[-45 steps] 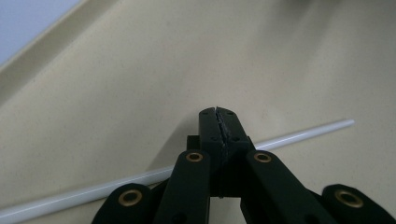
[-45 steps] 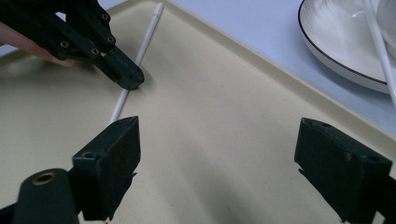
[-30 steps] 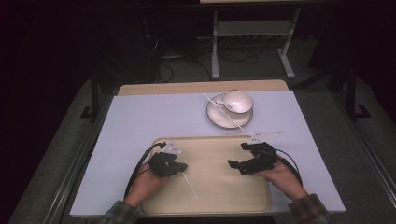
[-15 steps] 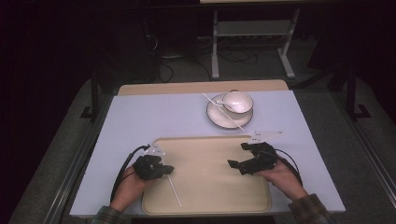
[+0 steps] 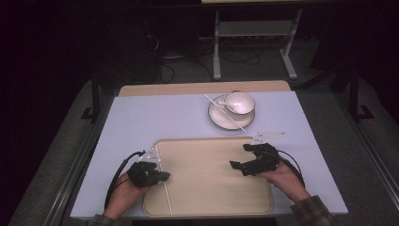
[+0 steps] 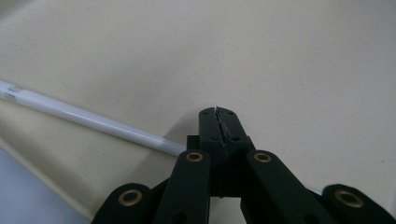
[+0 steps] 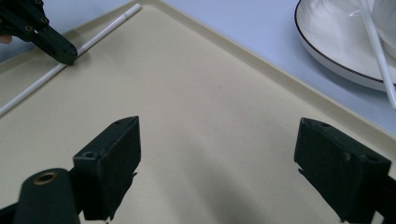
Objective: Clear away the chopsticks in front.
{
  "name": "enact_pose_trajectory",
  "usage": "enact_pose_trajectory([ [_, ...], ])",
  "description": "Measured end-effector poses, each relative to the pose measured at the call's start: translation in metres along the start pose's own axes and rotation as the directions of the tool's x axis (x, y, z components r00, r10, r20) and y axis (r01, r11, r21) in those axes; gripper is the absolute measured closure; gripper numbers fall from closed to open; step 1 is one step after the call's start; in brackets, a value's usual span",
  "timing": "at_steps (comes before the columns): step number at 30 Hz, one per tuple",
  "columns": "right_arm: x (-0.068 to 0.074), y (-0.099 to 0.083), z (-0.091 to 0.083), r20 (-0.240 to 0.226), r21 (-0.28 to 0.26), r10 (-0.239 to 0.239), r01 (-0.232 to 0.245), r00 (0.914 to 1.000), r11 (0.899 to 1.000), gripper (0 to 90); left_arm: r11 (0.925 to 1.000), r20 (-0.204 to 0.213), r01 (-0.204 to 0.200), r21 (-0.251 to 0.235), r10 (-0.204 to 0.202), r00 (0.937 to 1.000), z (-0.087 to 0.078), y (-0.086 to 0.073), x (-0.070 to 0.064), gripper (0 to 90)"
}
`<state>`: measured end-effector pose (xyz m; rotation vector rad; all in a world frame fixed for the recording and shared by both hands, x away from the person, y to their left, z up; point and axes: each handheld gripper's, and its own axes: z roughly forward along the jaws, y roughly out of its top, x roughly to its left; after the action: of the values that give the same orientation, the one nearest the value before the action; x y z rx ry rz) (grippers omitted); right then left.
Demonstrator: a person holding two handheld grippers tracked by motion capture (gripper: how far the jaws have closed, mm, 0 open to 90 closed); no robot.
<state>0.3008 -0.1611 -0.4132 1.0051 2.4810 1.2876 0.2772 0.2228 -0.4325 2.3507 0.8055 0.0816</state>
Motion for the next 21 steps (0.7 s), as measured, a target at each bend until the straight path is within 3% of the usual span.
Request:
enact_pose_trajectory([
  [10, 0.0, 0.0, 0.0, 0.002, 0.004, 0.001, -0.001, 1.0, 1.0, 14.1, 0.9994, 0.057, -0.03, 0.017, 0.029, 0.998, 0.003, -0.006, -0.023, 89.7],
  [18, 0.0, 0.0, 0.001, 0.003, 0.006, 0.001, -0.001, 1.0, 1.0, 14.2, 0.9998, 0.111, -0.02, 0.006, 0.019, 0.9937, -0.002, -0.018, -0.038, 89.7],
  [21, 0.0, 0.0, 0.001, 0.003, 0.006, 0.0, 0.0, 1.0, 1.0, 14.2, 0.9992, 0.102, -0.033, 0.022, 0.031, 0.9943, -0.004, -0.022, -0.044, 89.8],
])
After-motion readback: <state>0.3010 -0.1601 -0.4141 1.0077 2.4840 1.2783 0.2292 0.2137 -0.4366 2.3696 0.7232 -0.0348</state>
